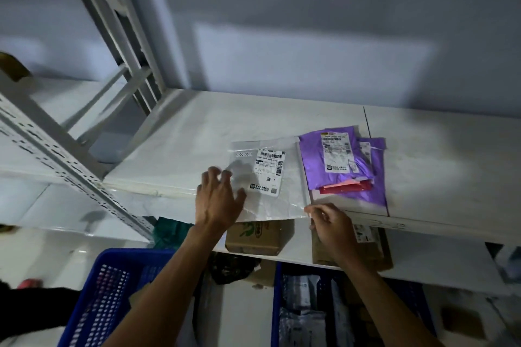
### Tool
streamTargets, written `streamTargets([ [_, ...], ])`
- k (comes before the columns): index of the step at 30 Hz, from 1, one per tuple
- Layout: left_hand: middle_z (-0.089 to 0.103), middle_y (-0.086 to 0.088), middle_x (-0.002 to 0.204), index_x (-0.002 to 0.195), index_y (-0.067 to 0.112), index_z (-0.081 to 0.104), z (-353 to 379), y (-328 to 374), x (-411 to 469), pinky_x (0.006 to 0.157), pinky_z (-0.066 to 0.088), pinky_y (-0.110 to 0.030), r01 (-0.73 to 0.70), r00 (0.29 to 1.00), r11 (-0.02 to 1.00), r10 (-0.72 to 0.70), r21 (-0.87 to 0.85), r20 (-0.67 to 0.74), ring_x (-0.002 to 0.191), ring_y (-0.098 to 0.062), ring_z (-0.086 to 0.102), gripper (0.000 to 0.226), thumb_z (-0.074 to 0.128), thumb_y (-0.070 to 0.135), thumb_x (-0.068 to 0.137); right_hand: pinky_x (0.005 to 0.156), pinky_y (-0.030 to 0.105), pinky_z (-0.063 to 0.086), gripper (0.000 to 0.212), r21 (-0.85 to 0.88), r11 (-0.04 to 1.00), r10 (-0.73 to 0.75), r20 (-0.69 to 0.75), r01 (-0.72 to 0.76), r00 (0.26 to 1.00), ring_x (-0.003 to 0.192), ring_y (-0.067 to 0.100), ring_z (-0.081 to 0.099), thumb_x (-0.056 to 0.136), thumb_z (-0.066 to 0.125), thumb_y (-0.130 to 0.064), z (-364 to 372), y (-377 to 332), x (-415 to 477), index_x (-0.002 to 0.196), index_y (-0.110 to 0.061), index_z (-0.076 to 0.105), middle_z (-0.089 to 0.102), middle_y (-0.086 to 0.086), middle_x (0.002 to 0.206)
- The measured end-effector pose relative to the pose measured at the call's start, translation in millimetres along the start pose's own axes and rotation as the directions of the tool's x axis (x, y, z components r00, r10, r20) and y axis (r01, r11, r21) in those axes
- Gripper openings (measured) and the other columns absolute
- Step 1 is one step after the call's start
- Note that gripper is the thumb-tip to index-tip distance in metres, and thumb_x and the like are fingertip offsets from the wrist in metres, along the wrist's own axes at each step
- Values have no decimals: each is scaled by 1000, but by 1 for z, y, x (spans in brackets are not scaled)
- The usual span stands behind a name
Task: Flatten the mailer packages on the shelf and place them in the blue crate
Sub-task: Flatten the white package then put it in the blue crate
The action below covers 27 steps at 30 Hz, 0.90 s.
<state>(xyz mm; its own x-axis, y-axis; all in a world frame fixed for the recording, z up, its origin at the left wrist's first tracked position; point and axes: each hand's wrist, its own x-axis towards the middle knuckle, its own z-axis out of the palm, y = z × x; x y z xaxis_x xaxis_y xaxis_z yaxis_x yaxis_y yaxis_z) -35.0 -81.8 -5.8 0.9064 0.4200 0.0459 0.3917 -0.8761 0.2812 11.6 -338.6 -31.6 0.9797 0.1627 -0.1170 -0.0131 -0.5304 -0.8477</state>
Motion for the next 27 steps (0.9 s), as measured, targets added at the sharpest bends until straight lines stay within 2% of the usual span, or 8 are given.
streamTargets([
  [4,-6,-4,168,161,18,2,32,3,22,126,15,-46,-295,944,955,294,-15,149,156,-20,-4,75,22,59,102,70,29,49,19,4,999,35,34,-35,999,70,-4,64,96,60,-32,-2,-3,-7,92,-24,77,72,-9,81],
  [9,-10,-1,168,161,18,-1,50,-3,8,127,9,-42,-324,938,946,321,2,129,155,-17,-10,72,9,59,102,66,22,46,14,-162,980,-130,-53,120,990,75,9,63,96,61,-19,-5,0,-11,85,-19,69,66,-2,88],
  [12,-3,-2,168,161,18,5,54,-6,1,127,11,-42,-326,943,945,322,37,89,156,-19,-4,71,13,59,104,60,23,43,5,-420,844,-429,-155,334,890,78,18,58,90,65,-11,6,-15,-2,87,-11,62,59,3,95],
  [14,2,-4,168,161,17,9,52,-2,-1,126,12,-42,-309,949,950,304,50,83,156,-20,0,70,15,57,104,69,29,51,13,-474,767,-520,-63,433,852,93,22,59,91,63,-13,23,-36,10,103,-10,62,59,6,108],
  [16,6,-6,169,161,17,12,48,3,-1,126,14,-43,-307,949,950,301,55,96,156,-21,3,68,14,56,105,99,38,51,37,-487,721,-510,110,493,853,124,22,52,96,56,-16,45,-53,25,132,-11,54,52,6,136],
  [18,9,-8,168,160,16,13,45,6,0,125,16,-43,-318,945,945,310,77,107,156,-22,5,67,14,53,105,121,37,28,56,-492,689,-473,251,532,845,148,20,28,100,50,-15,65,-66,40,153,-11,34,29,5,162],
  [23,15,-7,168,160,16,17,43,5,4,125,18,-41,-329,941,942,321,65,106,155,-23,10,65,16,50,105,127,40,7,66,-563,612,-371,416,556,830,156,19,-4,104,40,-21,89,-81,97,161,-12,8,-5,3,169],
  [27,49,-4,145,140,20,48,39,6,12,101,42,-40,-368,928,920,371,134,-4,132,-23,46,47,26,42,105,127,39,3,86,-648,556,-319,411,520,854,156,19,-5,91,-5,-59,82,-62,112,161,-10,8,-1,8,169],
])
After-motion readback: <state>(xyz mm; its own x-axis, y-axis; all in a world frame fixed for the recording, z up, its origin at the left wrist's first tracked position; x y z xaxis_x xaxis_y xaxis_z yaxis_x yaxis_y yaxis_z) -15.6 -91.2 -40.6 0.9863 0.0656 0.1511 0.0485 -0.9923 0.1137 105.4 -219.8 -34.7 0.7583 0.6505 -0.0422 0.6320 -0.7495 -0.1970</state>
